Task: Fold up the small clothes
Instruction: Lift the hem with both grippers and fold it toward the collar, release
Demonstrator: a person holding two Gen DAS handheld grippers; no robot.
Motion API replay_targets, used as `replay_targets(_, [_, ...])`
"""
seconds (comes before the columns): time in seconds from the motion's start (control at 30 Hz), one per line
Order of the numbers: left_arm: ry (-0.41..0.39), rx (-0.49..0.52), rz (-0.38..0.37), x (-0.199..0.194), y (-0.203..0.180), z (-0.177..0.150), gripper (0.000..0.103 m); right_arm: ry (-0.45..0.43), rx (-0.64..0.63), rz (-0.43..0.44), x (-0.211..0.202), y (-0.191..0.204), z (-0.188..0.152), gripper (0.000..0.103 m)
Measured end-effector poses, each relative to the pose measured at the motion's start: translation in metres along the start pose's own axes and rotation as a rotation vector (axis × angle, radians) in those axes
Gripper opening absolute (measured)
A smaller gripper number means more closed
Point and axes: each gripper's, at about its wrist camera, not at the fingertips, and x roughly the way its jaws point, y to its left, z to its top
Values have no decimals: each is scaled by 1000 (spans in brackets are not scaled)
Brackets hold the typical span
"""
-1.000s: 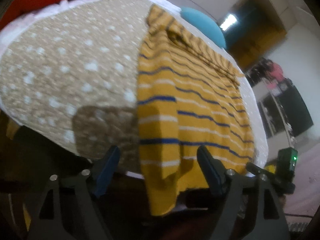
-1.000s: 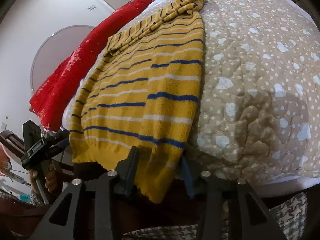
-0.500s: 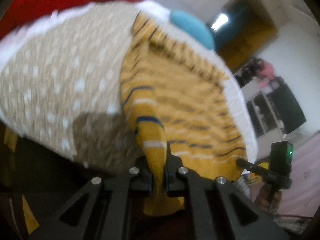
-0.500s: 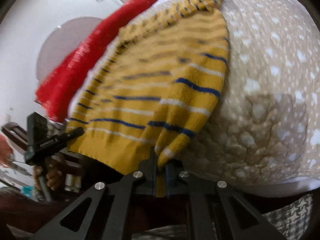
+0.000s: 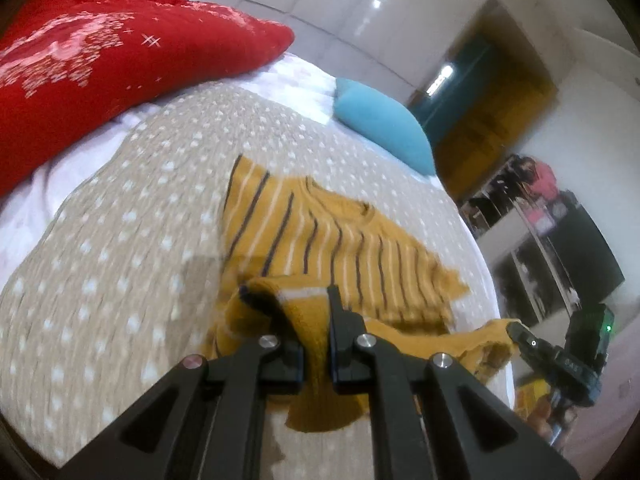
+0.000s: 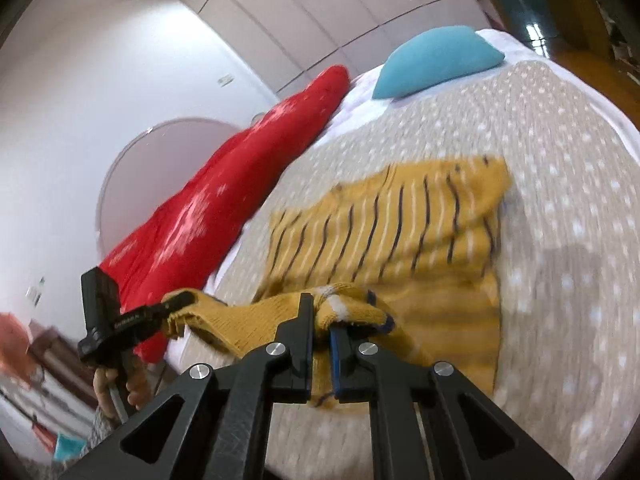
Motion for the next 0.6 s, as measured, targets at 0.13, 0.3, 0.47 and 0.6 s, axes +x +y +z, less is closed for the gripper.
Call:
replay_targets(0.13, [37, 12, 61, 53, -6, 39, 8, 3, 39, -37, 34, -18, 37, 7])
replay_targets(0.3, [112, 25, 123, 111, -1, 71, 10, 55, 122, -86, 91, -56, 76, 8])
replay_targets(0.47, [205, -154, 35, 159, 35, 95, 18, 96, 327, -63, 137, -116, 97, 12])
replay_targets(0.6, [194, -250, -65, 165, 50, 104, 37, 81, 397, -48, 153, -140, 108, 13])
